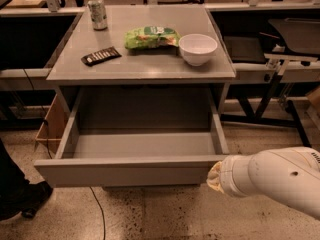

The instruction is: Close top drawer

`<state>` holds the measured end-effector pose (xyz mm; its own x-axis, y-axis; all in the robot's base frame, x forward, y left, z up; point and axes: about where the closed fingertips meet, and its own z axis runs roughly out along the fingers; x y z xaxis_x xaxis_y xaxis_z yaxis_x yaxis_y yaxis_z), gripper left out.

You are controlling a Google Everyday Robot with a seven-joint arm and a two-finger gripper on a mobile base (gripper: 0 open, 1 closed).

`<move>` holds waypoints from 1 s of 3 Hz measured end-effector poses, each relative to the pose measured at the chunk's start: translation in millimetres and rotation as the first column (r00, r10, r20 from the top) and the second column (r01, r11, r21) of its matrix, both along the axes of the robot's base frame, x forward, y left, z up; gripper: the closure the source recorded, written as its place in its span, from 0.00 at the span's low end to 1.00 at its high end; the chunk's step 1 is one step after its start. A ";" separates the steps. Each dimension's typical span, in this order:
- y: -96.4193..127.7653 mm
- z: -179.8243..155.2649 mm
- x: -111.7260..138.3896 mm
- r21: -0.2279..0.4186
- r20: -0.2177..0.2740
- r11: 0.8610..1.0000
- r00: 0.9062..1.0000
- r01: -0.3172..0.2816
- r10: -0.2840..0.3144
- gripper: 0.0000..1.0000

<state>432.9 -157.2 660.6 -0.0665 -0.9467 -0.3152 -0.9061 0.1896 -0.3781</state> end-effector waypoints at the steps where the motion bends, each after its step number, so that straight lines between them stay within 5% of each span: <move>1: 9.6 2.1 17.6 0.027 0.057 1.000 0.998 0.004 -0.005 1.00; 3: 20.8 5.0 39.1 0.067 0.152 0.998 0.988 0.016 -0.026 1.00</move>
Offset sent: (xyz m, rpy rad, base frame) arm 0.0935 0.0489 0.0147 0.1639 -0.3838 -0.0754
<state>472.0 -136.4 665.6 -0.0328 -0.9226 -0.3845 -0.8341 0.2372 -0.4980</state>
